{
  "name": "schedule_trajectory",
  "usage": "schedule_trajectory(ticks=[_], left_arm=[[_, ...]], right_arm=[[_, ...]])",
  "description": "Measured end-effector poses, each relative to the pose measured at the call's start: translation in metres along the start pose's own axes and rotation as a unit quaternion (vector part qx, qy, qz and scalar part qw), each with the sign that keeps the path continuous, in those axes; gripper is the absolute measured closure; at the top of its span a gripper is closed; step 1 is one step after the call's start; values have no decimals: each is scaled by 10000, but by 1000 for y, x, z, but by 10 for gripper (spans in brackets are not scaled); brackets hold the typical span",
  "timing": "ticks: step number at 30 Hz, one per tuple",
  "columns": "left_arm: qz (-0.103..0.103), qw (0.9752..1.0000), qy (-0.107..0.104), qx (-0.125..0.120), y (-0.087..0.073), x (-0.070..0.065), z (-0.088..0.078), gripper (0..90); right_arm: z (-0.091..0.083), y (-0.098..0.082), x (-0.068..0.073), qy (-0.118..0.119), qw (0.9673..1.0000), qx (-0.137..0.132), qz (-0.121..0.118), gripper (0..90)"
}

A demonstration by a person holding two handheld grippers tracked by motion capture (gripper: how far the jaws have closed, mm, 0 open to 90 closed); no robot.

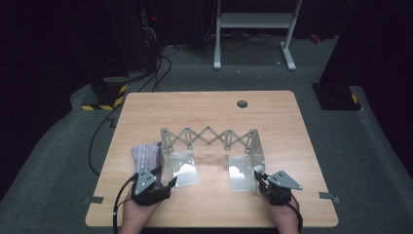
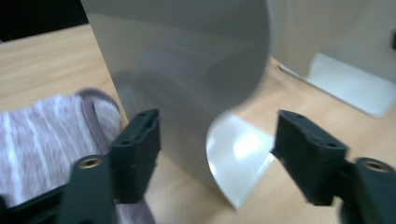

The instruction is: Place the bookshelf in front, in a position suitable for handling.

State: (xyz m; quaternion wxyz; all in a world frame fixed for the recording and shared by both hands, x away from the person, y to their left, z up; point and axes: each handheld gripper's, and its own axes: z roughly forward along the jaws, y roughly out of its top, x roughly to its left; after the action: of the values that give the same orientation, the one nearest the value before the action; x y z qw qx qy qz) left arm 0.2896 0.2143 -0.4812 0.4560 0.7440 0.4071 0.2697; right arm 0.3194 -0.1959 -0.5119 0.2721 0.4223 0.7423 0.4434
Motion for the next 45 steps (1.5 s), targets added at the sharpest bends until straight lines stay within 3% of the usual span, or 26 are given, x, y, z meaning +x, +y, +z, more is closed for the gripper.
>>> schedule_trajectory(ticks=[2,3,5,6,8,13,15,16,17,18,20,29,31,36,39,43,44,45], left_arm=[[-100,9998,91,-111,6,1,8,384],[-118,9996,169,-193,8,4,15,504],[-156,9994,224,-199,9,6,19,530],[-115,9990,372,-201,10,9,24,588],[-116,9989,395,-207,11,11,26,675],[-86,9987,468,-188,19,20,44,795],[-114,9982,551,-191,21,26,49,851],[-212,9976,638,-192,21,36,51,863],[-212,9976,638,-192,21,36,51,861],[-326,9969,692,-188,19,46,50,851],[-350,9965,737,-178,17,53,48,825],[-271,9967,764,-91,19,73,62,804],[-286,9961,837,-45,21,76,66,822],[-600,9921,1105,32,17,86,63,816],[-727,9924,993,-18,14,86,52,662],[-609,9926,1040,-136,7,78,33,498],[-541,9918,1155,-116,-1,75,20,458],[-541,9918,1155,-116,-1,75,20,417]], right_arm=[[0,0,0,-23,10000,4,14,815],[-1,-1,-2,-69,10000,-6,35,827],[-2,-1,-4,-106,9999,-6,59,834],[-3,-2,-7,-218,9997,-10,126,844],[-5,-3,-11,-348,9992,-10,216,843],[-11,-6,-25,-597,9974,-28,404,854],[-16,-9,-36,-766,9956,-64,541,867],[-17,-9,-39,-799,9951,-78,578,867],[-17,-9,-39,-799,9951,-78,578,867],[-18,-11,-44,-858,9943,-91,628,866],[-18,-12,-49,-902,9936,-103,672,863],[-10,-8,-61,-1019,9931,-100,574,870],[-6,-6,-61,-999,9932,-115,595,875],[-1,-5,-58,-860,9946,-133,564,876],[-1,-5,-54,-817,9952,-128,524,867],[-2,-6,-51,-805,9954,-129,502,851],[-3,-6,-50,-797,9955,-131,501,844],[-3,-6,-50,-802,9954,-133,504,838]])
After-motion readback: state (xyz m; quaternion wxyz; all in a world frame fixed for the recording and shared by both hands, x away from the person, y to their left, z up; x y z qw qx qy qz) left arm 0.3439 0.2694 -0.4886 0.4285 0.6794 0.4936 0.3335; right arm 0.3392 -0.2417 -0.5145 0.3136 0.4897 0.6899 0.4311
